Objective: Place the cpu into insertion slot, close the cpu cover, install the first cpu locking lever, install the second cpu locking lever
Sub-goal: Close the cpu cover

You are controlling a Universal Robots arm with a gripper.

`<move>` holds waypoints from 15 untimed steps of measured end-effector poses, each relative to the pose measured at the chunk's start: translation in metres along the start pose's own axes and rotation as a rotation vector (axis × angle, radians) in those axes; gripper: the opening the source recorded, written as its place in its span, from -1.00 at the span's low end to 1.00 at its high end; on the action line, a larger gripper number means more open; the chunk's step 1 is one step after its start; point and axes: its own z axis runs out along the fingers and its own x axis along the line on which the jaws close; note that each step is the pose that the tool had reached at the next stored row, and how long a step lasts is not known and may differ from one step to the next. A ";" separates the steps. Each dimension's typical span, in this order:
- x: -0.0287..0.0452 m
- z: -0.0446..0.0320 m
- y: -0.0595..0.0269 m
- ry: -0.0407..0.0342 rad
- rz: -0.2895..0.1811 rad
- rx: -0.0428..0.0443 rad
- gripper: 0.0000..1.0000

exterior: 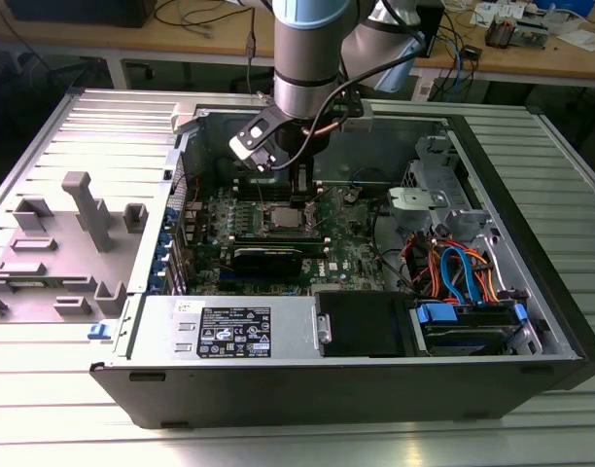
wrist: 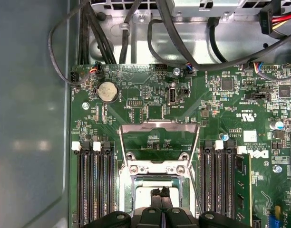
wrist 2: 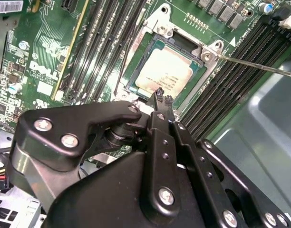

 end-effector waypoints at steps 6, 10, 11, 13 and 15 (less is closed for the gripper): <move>0.0000 -0.0058 0.0002 0.0003 0.000 -0.0002 -0.79; 0.0000 -0.0060 0.0002 0.0001 0.000 0.0000 -0.79; 0.0000 -0.0060 0.0002 0.0001 0.000 0.0000 -0.79; 0.0000 -0.0061 0.0002 0.0001 0.000 0.0000 -0.79; 0.0000 -0.0063 0.0002 0.0000 0.000 0.0000 -0.79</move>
